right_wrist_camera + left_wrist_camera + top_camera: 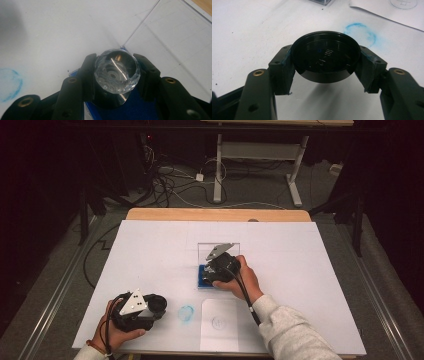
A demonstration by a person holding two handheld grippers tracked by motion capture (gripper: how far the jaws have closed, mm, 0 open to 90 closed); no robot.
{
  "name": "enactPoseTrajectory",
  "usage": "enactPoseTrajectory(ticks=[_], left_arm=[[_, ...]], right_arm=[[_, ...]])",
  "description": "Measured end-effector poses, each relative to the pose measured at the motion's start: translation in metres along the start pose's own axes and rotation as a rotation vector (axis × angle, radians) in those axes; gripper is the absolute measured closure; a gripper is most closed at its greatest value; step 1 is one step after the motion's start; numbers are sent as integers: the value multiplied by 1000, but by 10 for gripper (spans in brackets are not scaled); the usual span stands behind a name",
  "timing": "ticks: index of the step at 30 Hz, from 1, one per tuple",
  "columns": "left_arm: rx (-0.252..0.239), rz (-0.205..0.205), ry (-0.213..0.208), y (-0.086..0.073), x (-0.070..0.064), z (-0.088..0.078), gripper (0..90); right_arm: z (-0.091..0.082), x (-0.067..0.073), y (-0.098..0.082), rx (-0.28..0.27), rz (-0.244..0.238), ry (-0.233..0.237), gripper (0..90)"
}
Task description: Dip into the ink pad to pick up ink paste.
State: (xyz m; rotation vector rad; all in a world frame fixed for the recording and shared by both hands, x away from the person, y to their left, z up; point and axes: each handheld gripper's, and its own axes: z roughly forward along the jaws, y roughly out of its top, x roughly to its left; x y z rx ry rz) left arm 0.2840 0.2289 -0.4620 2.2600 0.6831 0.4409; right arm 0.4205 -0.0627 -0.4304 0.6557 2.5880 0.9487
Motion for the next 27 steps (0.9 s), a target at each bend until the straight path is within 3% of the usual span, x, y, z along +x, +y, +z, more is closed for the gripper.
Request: enactPoseTrajectory(ticks=[2, 4, 6, 13, 27], left_arm=[[0, 4, 2, 0, 0, 0, 367], [-2, 4, 2, 0, 1, -1, 367], [-2, 1, 1, 0, 1, -1, 367], [0, 1, 0, 1, 1, 0, 367], [3, -5, -6, 1, 2, 2, 367]], right_arm=[[-1, -1, 2, 8, 18, -16, 574], [-2, -1, 4, 33, 4, -108, 574], [-7, -8, 3, -9, 63, -40, 574], [-39, -19, 10, -76, 58, -57, 573], [-82, -33, 18, -90, 57, -75, 573]])
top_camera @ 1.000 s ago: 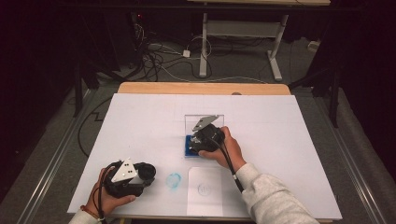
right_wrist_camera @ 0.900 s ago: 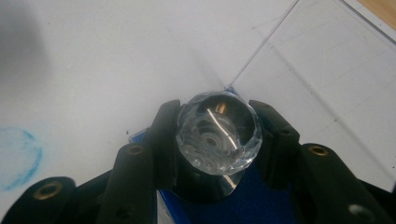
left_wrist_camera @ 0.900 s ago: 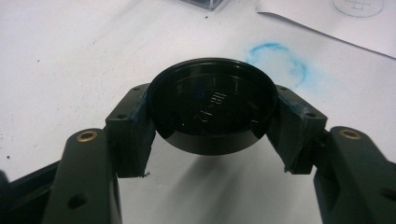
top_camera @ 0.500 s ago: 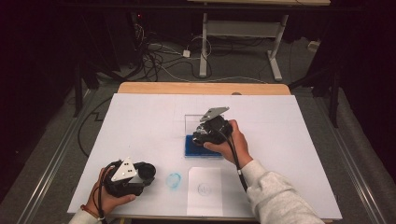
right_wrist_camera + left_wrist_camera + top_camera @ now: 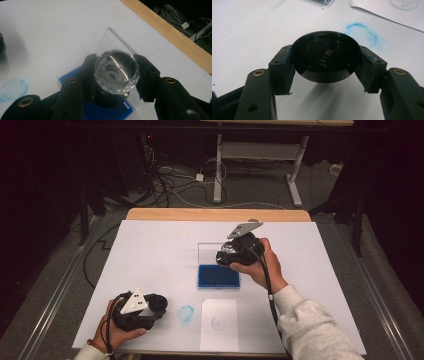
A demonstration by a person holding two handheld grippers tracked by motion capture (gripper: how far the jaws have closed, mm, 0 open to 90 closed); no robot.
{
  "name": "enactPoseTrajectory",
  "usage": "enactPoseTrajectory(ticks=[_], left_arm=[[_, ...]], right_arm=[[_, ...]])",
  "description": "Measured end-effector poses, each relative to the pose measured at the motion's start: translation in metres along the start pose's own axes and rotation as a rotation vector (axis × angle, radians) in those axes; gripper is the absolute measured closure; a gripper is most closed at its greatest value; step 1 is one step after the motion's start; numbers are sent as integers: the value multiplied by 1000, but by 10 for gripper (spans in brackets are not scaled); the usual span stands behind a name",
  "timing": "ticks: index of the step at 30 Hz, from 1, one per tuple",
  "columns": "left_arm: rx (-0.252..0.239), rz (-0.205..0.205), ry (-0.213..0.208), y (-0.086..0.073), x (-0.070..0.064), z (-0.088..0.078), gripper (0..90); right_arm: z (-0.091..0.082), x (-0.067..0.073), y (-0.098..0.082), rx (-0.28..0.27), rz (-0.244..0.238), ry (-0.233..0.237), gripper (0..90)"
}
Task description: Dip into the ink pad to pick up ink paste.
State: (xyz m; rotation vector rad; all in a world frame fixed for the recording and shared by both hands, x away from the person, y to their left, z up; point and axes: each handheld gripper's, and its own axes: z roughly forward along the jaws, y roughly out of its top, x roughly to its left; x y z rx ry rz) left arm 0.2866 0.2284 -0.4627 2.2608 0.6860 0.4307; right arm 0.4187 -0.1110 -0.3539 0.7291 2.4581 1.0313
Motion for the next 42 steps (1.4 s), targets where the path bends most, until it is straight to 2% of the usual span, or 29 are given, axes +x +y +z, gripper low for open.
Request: enactPoseTrajectory(ticks=[10, 16, 19, 27, 30, 37, 42], left_arm=[[4, 0, -4, 1, 0, 1, 367], [6, -4, 1, 1, 0, 2, 366], [6, -5, 1, 1, 0, 1, 367], [7, -6, 3, 0, 0, 1, 367], [9, -3, 2, 0, 0, 1, 366], [13, -1, 2, 0, 0, 2, 367], [19, 0, 4, 0, -1, 3, 366]], right_arm=[[-21, -4, 9, -30, -3, -6, 573], [-24, -4, 10, -34, -8, -9, 572], [-16, -2, 5, -11, -13, -10, 572], [19, 5, -18, 72, -3, 24, 573], [29, 7, -26, 97, -7, 20, 573], [40, 8, -38, 136, 15, 34, 573], [42, 9, -43, 150, 5, 26, 572]])
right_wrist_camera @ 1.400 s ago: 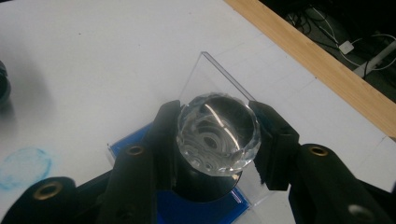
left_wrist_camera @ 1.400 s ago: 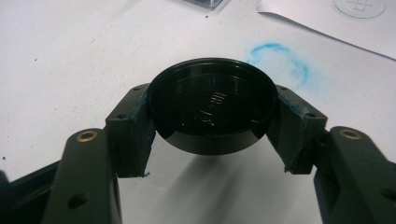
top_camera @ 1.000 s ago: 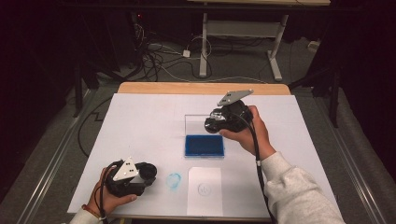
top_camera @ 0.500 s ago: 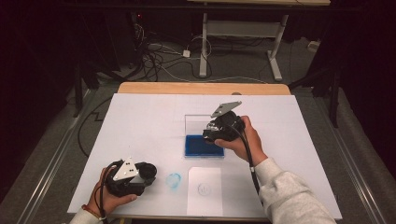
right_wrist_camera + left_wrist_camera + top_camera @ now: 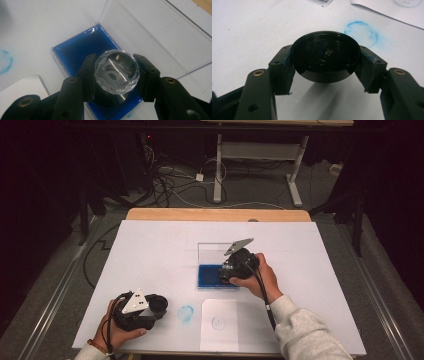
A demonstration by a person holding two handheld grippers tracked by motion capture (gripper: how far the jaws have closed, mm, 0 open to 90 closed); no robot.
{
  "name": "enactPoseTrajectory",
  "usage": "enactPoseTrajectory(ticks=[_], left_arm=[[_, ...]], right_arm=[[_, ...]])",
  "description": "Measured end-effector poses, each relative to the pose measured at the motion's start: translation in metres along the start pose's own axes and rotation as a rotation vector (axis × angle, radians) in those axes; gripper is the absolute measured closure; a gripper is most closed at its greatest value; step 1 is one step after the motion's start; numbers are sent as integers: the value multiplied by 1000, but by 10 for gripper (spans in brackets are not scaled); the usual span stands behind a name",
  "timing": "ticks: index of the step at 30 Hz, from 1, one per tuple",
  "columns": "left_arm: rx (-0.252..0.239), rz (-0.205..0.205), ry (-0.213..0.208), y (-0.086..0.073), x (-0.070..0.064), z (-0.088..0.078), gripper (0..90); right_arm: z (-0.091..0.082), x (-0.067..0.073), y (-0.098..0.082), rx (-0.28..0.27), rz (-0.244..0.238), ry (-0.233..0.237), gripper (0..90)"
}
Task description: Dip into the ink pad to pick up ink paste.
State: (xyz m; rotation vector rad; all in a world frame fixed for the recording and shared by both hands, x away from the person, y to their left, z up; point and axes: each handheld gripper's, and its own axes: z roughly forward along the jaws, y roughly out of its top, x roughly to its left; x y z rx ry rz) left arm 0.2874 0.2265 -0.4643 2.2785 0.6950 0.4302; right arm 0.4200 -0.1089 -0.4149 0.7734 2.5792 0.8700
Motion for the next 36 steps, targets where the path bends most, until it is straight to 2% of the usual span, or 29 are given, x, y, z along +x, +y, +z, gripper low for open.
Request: enactPoseTrajectory(ticks=[9, 13, 18, 21, 25, 29, 34, 36], left_arm=[[7, 2, 2, 0, 0, 1, 366], [6, 2, 3, 0, -1, 0, 366], [3, 1, 4, 0, -2, 0, 366], [3, 1, 5, 0, -1, 0, 366], [6, 6, 3, 0, -1, 0, 366], [7, 4, 6, 0, -1, 0, 366], [7, 6, 3, 0, -2, 0, 366], [8, 5, 4, -1, -1, 0, 366]], right_arm=[[3, -3, -7, 2, 21, 6, 572], [5, 1, -9, -4, 7, -10, 572], [5, -3, -11, -15, 32, 3, 573], [7, -2, -9, -15, 21, -4, 573], [7, 4, -8, -1, -15, -38, 573], [5, 5, -12, -8, -22, -45, 573], [5, 3, -14, -19, -3, -38, 573], [5, 3, -13, -17, -9, -42, 573]])
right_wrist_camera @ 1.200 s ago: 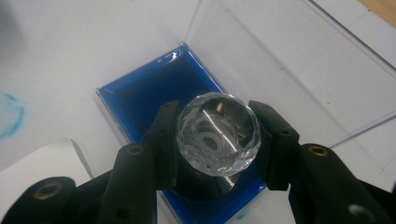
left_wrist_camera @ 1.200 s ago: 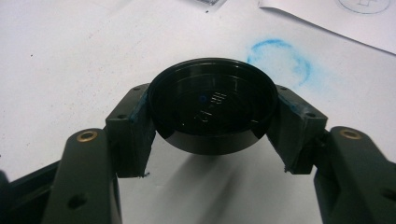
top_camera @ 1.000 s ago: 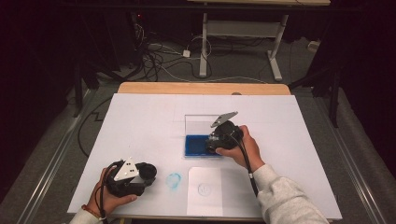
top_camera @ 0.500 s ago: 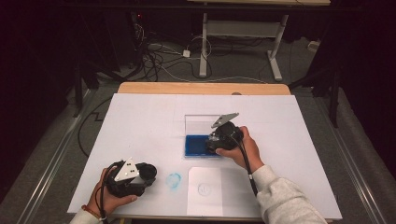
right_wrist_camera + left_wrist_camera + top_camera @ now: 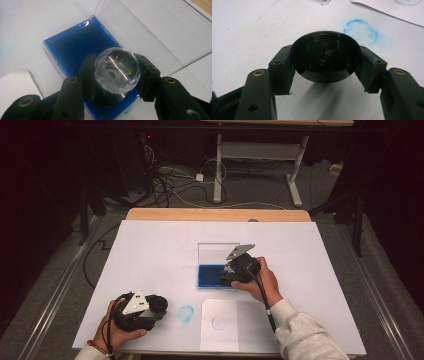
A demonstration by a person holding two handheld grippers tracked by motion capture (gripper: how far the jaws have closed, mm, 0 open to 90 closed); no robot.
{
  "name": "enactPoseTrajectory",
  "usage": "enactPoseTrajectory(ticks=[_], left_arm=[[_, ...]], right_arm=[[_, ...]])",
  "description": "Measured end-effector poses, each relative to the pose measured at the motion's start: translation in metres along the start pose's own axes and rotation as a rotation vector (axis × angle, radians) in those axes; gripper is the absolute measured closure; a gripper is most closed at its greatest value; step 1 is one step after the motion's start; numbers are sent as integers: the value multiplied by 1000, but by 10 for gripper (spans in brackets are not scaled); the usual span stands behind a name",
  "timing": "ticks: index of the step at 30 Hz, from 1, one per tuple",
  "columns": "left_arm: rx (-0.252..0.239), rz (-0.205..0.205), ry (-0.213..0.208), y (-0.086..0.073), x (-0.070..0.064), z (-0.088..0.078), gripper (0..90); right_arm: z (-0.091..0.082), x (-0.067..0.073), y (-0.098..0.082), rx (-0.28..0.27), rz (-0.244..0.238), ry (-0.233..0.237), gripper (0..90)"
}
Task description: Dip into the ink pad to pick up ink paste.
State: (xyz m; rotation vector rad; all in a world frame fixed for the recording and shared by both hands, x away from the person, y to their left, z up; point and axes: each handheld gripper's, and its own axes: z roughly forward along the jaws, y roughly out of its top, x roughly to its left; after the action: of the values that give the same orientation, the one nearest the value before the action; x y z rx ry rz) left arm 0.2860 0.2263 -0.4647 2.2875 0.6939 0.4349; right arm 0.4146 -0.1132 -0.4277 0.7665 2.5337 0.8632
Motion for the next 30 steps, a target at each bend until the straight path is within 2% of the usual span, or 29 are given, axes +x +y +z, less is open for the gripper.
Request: enactPoseTrajectory(ticks=[3, 5, 9, 12, 18, 20, 22, 28, 30], left_arm=[[3, -1, 0, 0, 0, 1, 366], [4, 2, -1, 0, 0, 2, 366], [4, 2, -1, 1, 0, 2, 366], [4, 6, 2, 1, -1, 2, 366], [1, 4, 5, 0, 0, 0, 366], [2, 4, 5, 0, 0, 0, 366], [2, 4, 5, 0, 0, 0, 366], [4, 4, 1, 1, -1, 1, 366], [6, 5, 0, 1, -1, 1, 366]], right_arm=[[2, 5, 3, 10, -28, -30, 573], [2, 5, 4, 11, -19, -35, 573], [3, 3, 3, 2, -3, -21, 573], [1, 3, 2, 11, -22, -23, 573], [-1, -2, -1, 1, 9, 6, 574], [0, -1, 0, 1, 2, -1, 574], [1, 3, 1, 9, -28, -20, 574], [-2, 1, -1, 6, -7, -4, 573], [-1, 2, 0, 10, -17, -10, 573]])
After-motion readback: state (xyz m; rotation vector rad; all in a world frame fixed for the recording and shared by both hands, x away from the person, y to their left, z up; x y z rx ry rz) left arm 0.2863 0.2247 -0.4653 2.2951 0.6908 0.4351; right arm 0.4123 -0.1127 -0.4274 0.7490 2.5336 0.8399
